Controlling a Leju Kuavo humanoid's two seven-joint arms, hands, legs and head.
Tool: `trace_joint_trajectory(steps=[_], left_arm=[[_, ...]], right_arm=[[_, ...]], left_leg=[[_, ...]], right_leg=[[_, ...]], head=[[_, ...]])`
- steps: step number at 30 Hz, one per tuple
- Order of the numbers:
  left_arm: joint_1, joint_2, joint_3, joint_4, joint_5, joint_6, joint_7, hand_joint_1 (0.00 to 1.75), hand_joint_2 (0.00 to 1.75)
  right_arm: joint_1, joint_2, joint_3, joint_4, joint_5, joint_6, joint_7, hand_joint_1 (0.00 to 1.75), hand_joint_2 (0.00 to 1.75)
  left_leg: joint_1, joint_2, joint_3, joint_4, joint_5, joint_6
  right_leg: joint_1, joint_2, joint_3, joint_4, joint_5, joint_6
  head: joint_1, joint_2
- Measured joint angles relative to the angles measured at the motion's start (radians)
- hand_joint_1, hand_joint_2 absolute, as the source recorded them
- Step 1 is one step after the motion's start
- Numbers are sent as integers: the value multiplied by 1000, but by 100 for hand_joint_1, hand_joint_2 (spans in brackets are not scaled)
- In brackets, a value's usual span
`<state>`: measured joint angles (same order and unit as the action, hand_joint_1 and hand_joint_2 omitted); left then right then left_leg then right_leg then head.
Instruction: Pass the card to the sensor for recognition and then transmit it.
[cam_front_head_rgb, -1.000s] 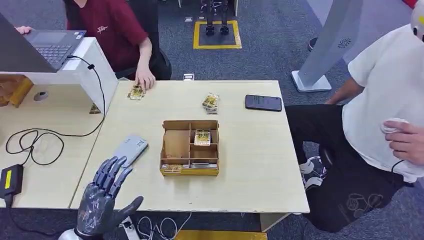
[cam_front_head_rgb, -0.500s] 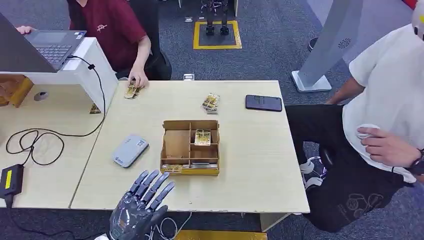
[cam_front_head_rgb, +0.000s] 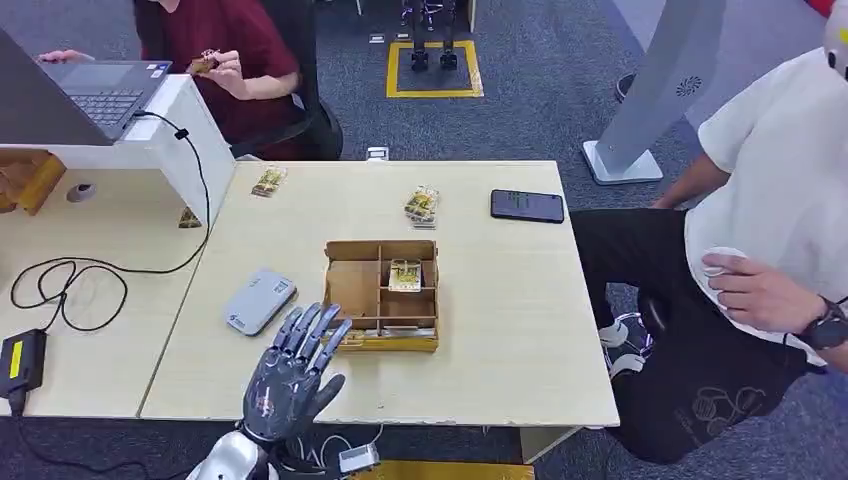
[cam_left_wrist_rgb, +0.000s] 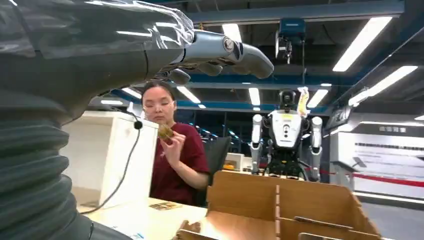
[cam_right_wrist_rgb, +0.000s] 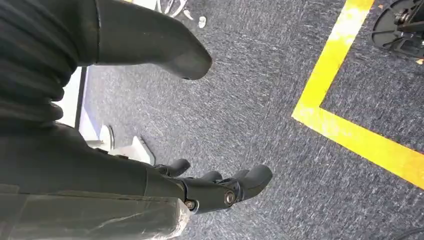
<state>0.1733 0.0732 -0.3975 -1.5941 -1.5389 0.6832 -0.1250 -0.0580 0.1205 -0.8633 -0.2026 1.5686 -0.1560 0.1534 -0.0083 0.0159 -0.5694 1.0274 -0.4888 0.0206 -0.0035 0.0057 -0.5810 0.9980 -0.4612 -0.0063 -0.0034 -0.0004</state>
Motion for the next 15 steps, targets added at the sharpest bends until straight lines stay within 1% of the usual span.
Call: trace_joint_trajectory(steps=[1, 3, 4, 5, 11, 14, 15], left_arm=[[-24, -11, -2, 29, -1, 0, 31, 0, 175], [-65, -27, -2, 72, 20, 0, 14, 0, 175], [-75, -36, -1, 86, 40, 0, -17, 0, 175], [-86, -50, 2, 109, 44, 0, -35, 0, 175], [-93, -66, 12, 137, 43, 1, -51, 0, 175], [-103, -68, 16, 160, 11, 1, -34, 0, 175], [-108, -68, 16, 170, 8, 1, -10, 0, 175]], right_arm=[[-1, 0, 0, 0, 2, 0, -1, 0, 175], [-1, 0, 0, 0, 2, 0, 1, 0, 175], [-2, 0, 0, 0, 2, 3, 1, 0, 175], [-2, 0, 0, 0, 2, 3, 1, 0, 175], [-2, 0, 0, 0, 2, 3, 0, 0, 175], [-2, 0, 0, -1, 2, 8, 0, 0, 175], [-2, 0, 1, -1, 2, 12, 0, 0, 175]], left_leg=[[0, 0, 0, 0, 0, 0], [0, 0, 0, 0, 0, 0], [0, 0, 0, 0, 0, 0], [0, 0, 0, 0, 0, 0], [0, 0, 0, 0, 0, 0], [0, 0, 0, 0, 0, 0], [0, 0, 0, 0, 0, 0]], right_leg=[[0, 0, 0, 0, 0, 0], [0, 0, 0, 0, 0, 0], [0, 0, 0, 0, 0, 0], [0, 0, 0, 0, 0, 0], [0, 0, 0, 0, 0, 0], [0, 0, 0, 0, 0, 0], [0, 0, 0, 0, 0, 0]], head=[[0, 0], [0, 0], [0, 0], [0, 0], [0, 0], [0, 0], [0, 0]])
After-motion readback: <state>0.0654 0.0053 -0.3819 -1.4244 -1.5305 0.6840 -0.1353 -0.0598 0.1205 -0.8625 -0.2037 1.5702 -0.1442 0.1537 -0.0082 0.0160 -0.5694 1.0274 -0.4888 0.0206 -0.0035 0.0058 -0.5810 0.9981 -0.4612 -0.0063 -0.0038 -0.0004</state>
